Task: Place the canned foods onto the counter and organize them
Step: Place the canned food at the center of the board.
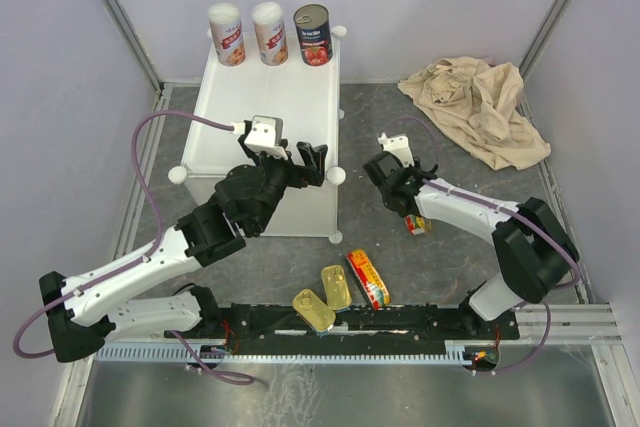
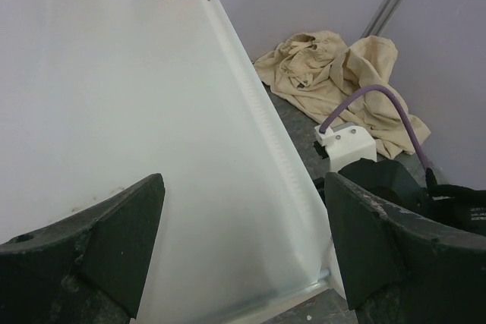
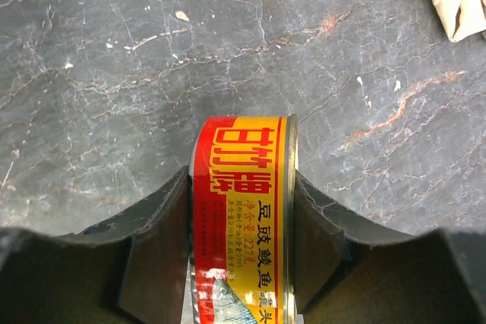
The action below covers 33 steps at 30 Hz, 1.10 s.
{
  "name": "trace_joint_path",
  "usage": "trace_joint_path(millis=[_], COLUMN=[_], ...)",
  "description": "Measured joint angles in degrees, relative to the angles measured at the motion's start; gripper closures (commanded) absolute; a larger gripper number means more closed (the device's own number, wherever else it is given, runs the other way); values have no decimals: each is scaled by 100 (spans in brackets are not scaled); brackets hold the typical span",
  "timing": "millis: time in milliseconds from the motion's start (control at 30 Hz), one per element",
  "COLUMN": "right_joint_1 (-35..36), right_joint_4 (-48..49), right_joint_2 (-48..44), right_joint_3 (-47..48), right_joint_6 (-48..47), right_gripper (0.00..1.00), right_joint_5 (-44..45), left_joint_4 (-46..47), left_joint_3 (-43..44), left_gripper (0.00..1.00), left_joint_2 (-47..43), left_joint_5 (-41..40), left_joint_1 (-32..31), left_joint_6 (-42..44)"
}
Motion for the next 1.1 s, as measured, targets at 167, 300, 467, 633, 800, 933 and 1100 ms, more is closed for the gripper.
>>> trace_joint_path(millis=[167, 300, 467, 633, 800, 933, 1100], right_joint_1=[-24, -46, -57, -63, -103, -142, -175], right_joint_4=[7, -28, -79, -107, -94, -61, -46], right_joint_2=[428, 728, 953, 1034, 1056, 1056, 1056], right_joint_3=[264, 411, 455, 459, 459, 461, 461], right_joint_6=[-4, 15, 39, 61, 55, 17, 13], right_gripper=[68, 68, 68, 63, 28, 14, 13], right_joint_5=[243, 413, 498, 538, 498, 455, 378], left_joint_4=[0, 0, 0, -4, -26, -31, -46], left_joint_3=[0, 0, 0, 0, 2, 2, 11], left_gripper=[9, 9, 9, 9, 9, 9, 9], left_joint_2=[-28, -44, -44, -44, -44, -44, -35], left_joint_5=[0, 0, 2, 2, 2, 0, 0], left_joint_1=[0, 0, 0, 0, 0, 0, -4], left_joint_6=[0, 2, 2, 2, 2, 2, 0])
